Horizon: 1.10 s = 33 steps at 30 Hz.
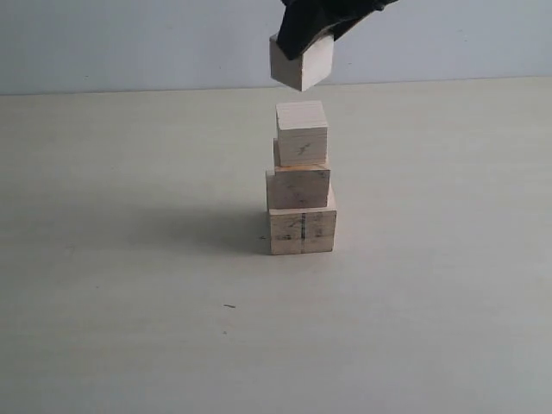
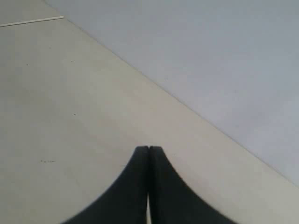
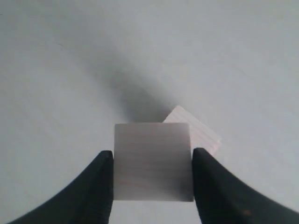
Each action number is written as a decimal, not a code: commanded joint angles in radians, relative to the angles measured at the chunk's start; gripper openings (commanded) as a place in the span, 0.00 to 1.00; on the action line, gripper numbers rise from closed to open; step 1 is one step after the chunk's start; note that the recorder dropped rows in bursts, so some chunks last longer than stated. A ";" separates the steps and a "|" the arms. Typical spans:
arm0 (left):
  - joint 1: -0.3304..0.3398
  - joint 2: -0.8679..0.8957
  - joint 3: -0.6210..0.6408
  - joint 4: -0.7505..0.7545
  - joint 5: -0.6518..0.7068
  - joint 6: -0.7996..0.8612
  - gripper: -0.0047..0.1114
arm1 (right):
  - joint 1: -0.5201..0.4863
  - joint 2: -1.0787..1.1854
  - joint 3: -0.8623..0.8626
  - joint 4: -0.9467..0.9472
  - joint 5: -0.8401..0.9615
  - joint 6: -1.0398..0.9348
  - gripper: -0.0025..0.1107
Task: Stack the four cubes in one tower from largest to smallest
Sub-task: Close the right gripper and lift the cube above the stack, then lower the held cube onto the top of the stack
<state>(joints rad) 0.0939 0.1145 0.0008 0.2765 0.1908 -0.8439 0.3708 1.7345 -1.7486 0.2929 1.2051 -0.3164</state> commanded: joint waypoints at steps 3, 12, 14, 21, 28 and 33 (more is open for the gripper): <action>0.002 -0.007 -0.001 0.000 -0.005 -0.001 0.04 | -0.007 0.030 -0.023 0.023 0.016 -0.319 0.30; -0.009 -0.007 -0.001 0.002 -0.005 -0.001 0.04 | -0.007 0.098 -0.023 -0.033 -0.054 -0.371 0.30; -0.035 -0.007 -0.001 0.002 -0.005 -0.001 0.04 | -0.007 0.113 -0.023 -0.033 -0.058 -0.260 0.30; -0.081 -0.007 -0.001 0.002 -0.005 0.002 0.04 | -0.007 0.112 -0.023 -0.035 -0.117 0.161 0.30; -0.081 -0.007 -0.001 0.002 -0.005 0.002 0.04 | -0.005 0.097 -0.013 -0.106 -0.041 0.351 0.30; -0.081 -0.007 -0.001 0.002 -0.005 0.002 0.04 | 0.012 0.007 0.058 -0.108 -0.197 0.549 0.30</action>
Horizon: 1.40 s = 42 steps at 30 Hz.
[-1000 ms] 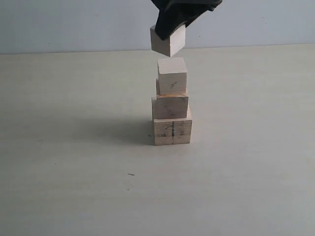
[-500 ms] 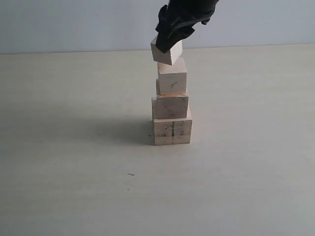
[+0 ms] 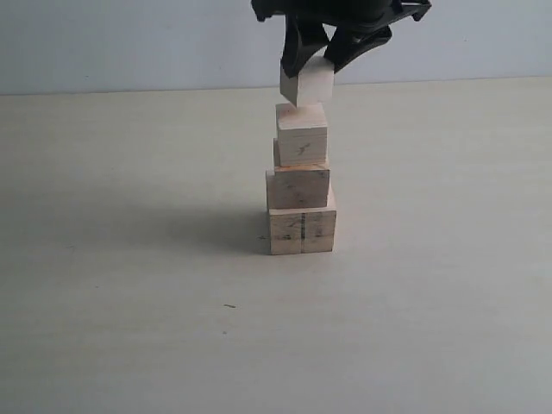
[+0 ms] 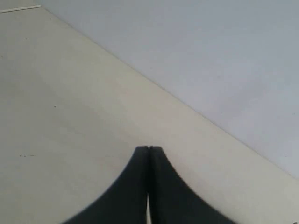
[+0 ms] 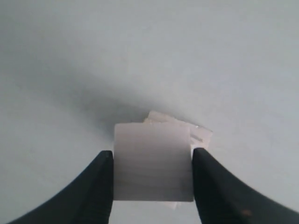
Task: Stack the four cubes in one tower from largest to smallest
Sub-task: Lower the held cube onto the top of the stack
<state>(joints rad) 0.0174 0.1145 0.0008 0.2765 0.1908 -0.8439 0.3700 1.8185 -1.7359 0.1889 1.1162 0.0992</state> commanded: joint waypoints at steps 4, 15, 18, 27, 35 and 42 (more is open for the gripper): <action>-0.005 -0.007 -0.001 0.002 -0.005 0.002 0.04 | 0.077 -0.127 0.140 -0.090 -0.213 0.245 0.30; -0.004 -0.007 -0.001 0.004 -0.005 0.003 0.04 | 0.096 -0.128 0.201 -0.236 -0.226 0.366 0.30; -0.004 -0.007 -0.001 0.004 -0.005 0.003 0.04 | 0.096 -0.124 0.201 -0.244 -0.228 0.366 0.30; -0.004 -0.007 -0.001 0.004 -0.005 0.003 0.04 | 0.096 -0.090 0.203 -0.179 -0.207 0.339 0.30; -0.004 -0.007 -0.001 0.004 -0.005 0.003 0.04 | 0.096 -0.090 0.203 -0.181 -0.229 0.339 0.30; -0.004 -0.007 -0.001 0.004 -0.005 0.003 0.04 | 0.096 -0.090 0.203 -0.181 -0.193 0.341 0.30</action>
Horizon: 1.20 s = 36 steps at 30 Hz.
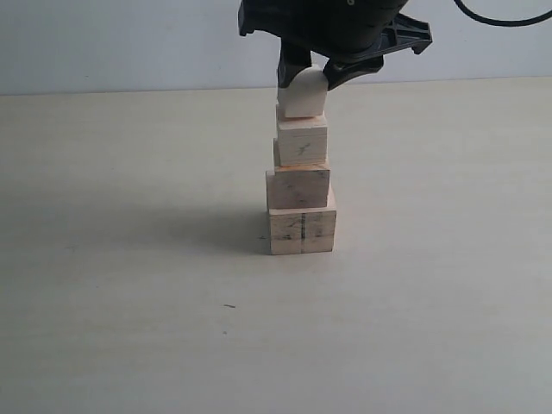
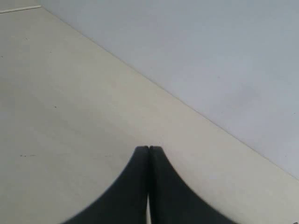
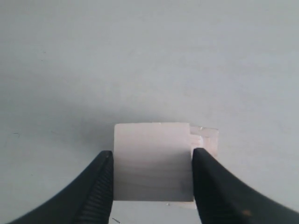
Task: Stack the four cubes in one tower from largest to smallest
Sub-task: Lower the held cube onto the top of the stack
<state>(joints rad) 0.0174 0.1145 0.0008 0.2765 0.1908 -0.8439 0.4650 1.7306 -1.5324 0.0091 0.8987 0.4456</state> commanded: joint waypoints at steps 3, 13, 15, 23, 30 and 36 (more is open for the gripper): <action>-0.004 -0.007 -0.001 0.004 -0.005 0.003 0.04 | 0.001 -0.002 0.000 -0.001 0.032 0.004 0.30; -0.004 -0.007 -0.001 0.004 -0.005 0.003 0.04 | 0.001 0.004 0.000 -0.001 0.015 0.011 0.30; -0.004 -0.007 -0.001 0.004 -0.005 0.003 0.04 | 0.001 0.006 0.000 -0.001 0.015 0.011 0.30; -0.004 -0.007 -0.001 0.004 -0.005 0.003 0.04 | 0.001 0.005 0.000 -0.001 0.021 0.029 0.30; -0.004 -0.007 -0.001 0.004 -0.005 0.003 0.04 | 0.001 0.005 0.000 0.010 0.032 0.029 0.49; -0.004 -0.007 -0.001 0.004 -0.005 0.003 0.04 | 0.001 0.005 0.000 0.016 0.028 0.029 0.51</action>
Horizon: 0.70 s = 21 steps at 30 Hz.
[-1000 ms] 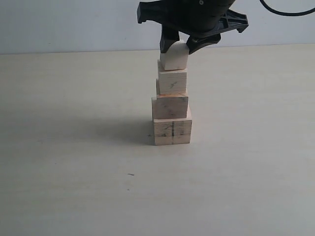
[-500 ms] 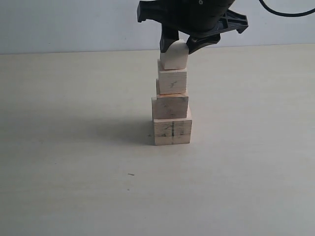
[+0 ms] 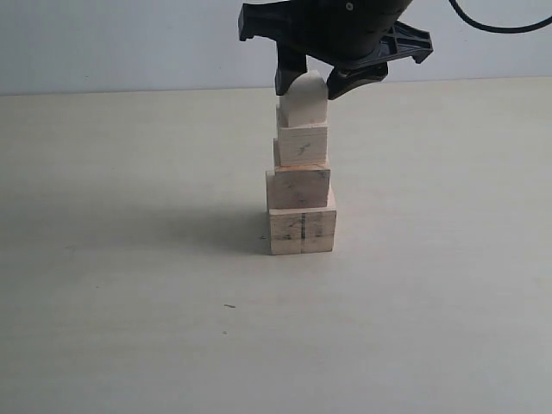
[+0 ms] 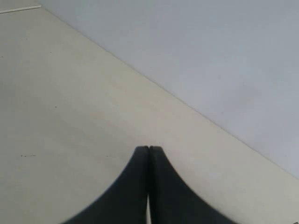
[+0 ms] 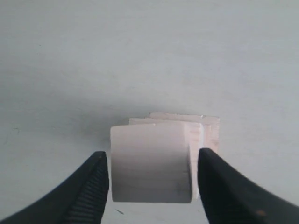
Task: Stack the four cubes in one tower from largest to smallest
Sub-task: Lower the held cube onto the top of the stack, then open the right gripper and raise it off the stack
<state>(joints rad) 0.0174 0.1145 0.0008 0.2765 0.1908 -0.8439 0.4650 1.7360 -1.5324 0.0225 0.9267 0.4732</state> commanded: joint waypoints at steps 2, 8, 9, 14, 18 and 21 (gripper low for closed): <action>-0.004 -0.007 -0.001 0.004 -0.005 0.003 0.04 | 0.001 0.000 0.000 0.002 -0.003 0.002 0.51; -0.004 -0.007 -0.001 0.004 -0.005 0.003 0.04 | 0.001 -0.022 0.000 0.002 -0.038 0.002 0.51; -0.004 -0.007 -0.001 0.004 -0.005 0.003 0.04 | 0.001 -0.027 -0.003 0.002 -0.043 0.002 0.51; -0.004 -0.007 -0.001 0.004 -0.005 0.003 0.04 | 0.001 -0.082 -0.054 -0.002 0.009 -0.026 0.51; -0.004 -0.007 -0.001 0.004 -0.005 0.003 0.04 | -0.013 -0.117 -0.063 -0.110 0.059 -0.138 0.50; -0.004 -0.007 -0.001 0.004 -0.005 0.003 0.04 | -0.091 -0.103 -0.058 -0.240 0.064 -0.138 0.27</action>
<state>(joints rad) 0.0174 0.1145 0.0008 0.2765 0.1908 -0.8421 0.4277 1.6242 -1.5893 -0.1257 0.9806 0.3510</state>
